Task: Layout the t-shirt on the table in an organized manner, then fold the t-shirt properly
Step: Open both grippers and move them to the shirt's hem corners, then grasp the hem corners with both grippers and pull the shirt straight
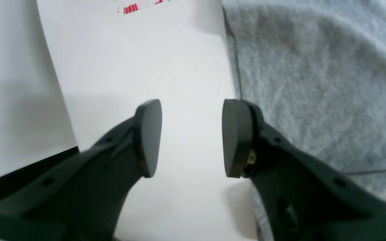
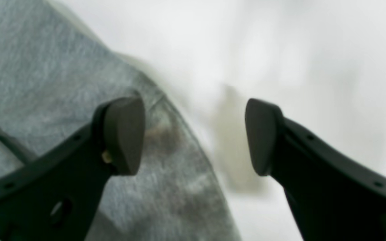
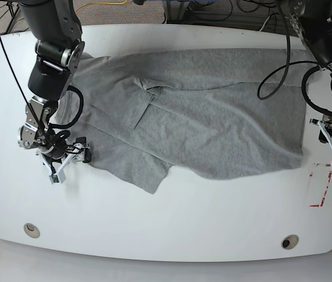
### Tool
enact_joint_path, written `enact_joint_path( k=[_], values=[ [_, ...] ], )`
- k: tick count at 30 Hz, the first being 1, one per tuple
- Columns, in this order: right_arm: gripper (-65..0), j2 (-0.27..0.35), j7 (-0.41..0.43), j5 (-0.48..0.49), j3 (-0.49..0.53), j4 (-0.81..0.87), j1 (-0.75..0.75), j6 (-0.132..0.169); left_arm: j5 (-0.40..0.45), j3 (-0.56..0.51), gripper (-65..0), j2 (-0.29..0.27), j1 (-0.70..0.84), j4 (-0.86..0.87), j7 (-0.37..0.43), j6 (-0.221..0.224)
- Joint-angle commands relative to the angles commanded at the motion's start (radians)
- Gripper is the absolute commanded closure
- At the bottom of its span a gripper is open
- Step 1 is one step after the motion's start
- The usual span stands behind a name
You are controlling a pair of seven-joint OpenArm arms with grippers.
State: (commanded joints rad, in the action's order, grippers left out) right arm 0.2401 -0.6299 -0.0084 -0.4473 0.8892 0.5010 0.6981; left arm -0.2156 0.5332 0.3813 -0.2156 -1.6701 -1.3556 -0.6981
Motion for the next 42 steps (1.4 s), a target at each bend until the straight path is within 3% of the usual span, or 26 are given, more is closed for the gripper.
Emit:
enact_joint_path(
  k=[6,14,16,20,22,35,39,42],
  values=[
    [-42.6,-0.032,0.011,0.003,0.058,0.002,-0.025,0.0,0.0,0.035,-25.7,0.003,0.0,0.002,0.0,0.0],
    [-30.1,-0.058,0.014,0.0,0.06,0.002,-0.038,0.0,0.002,0.072,-25.8,0.003,-0.006,0.032,0.017,0.0],
    [-24.9,-0.061,0.014,0.0,0.06,0.002,-0.04,0.0,0.002,0.072,-26.0,0.005,-0.017,0.06,0.051,0.0],
    [-6.3,-0.061,0.014,0.0,0.06,0.002,-0.04,0.0,0.002,0.072,-26.0,0.005,-0.04,0.166,0.15,0.0],
    [-0.2,-0.06,0.014,0.0,0.061,0.002,-0.04,0.0,0.002,0.072,-26.1,0.012,-0.06,0.219,0.187,0.0],
    [-1.3,-0.057,0.014,0.0,0.061,0.003,-0.04,0.0,0.002,0.066,-26.8,0.017,-0.262,0.643,0.442,0.0],
    [-1.3,-0.057,0.014,0.0,0.061,0.003,-0.04,0.0,0.002,0.061,-37.5,0.017,-0.344,0.801,0.508,0.0],
    [-1.3,-0.057,0.014,0.0,0.061,0.003,-0.04,0.0,0.002,0.028,-41.9,0.017,-0.377,0.888,0.566,0.0]
  ],
)
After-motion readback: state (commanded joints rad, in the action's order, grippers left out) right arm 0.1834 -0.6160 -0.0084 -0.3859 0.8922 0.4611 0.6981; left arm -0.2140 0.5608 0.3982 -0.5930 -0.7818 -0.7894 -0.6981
